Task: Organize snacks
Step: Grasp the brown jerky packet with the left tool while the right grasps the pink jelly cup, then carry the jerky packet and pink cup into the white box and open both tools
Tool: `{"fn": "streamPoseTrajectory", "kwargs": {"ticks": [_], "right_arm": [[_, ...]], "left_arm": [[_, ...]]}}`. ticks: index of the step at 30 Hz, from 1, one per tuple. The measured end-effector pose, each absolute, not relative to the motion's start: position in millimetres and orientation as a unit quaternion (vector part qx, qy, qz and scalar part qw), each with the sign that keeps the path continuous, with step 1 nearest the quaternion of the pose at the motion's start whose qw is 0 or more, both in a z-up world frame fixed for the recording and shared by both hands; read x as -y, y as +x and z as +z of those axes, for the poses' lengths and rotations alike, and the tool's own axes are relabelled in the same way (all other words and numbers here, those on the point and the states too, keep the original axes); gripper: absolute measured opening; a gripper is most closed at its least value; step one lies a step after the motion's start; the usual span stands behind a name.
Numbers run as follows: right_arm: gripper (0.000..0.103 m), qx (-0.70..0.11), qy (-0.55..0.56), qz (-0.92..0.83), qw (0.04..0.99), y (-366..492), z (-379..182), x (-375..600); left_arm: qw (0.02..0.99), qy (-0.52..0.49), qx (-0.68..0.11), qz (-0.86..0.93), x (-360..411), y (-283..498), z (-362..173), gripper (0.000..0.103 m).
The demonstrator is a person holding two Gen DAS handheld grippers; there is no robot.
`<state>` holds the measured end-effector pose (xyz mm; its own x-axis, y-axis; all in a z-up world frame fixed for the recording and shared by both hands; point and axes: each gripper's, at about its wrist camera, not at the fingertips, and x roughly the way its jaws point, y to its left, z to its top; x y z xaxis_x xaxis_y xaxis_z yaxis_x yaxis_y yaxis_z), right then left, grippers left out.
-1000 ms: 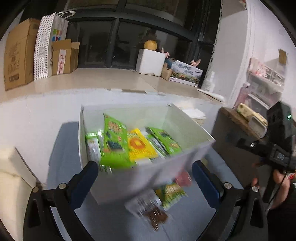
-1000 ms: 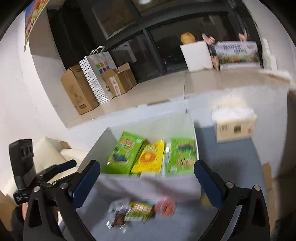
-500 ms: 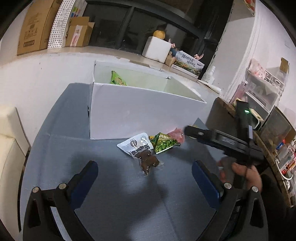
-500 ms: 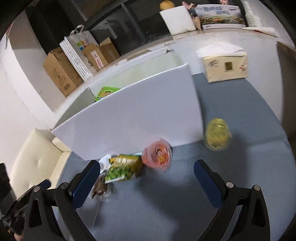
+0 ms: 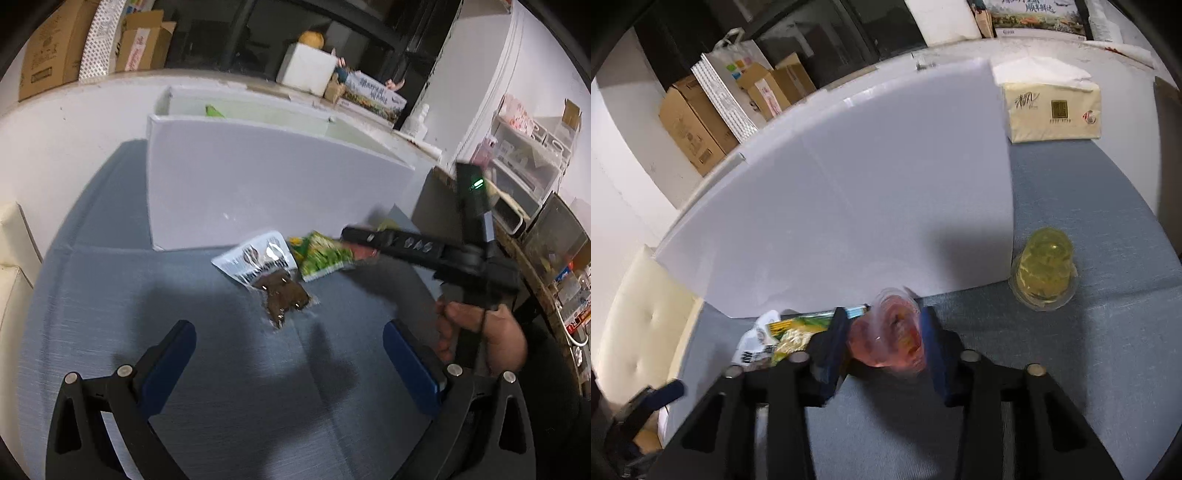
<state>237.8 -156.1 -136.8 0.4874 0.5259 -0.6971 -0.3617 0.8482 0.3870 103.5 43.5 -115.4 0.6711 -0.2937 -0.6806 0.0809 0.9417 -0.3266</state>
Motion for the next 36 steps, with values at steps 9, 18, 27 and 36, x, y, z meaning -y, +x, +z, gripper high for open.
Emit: {"fn": "streamPoseTrajectory", "kwargs": {"ticks": [9, 18, 27, 36], "right_arm": [[0.034, -0.407, 0.102, 0.266, 0.868, 214, -121, 181], [0.034, -0.350, 0.146, 0.275, 0.883, 171, -81, 223], [0.034, -0.345, 0.154, 0.287, 0.880, 162, -78, 218], [0.033, -0.325, 0.148, 0.308, 0.882, 152, -63, 207]], "left_arm": [[0.887, -0.142, -0.431, -0.081, -21, 144, -130, 0.103], [0.896, -0.079, -0.433, -0.047, -8, 163, -142, 0.050], [0.911, -0.109, -0.392, -0.065, -38, 134, -124, 0.032], [0.945, -0.108, -0.299, -0.082, -58, 87, -61, 0.032]]}}
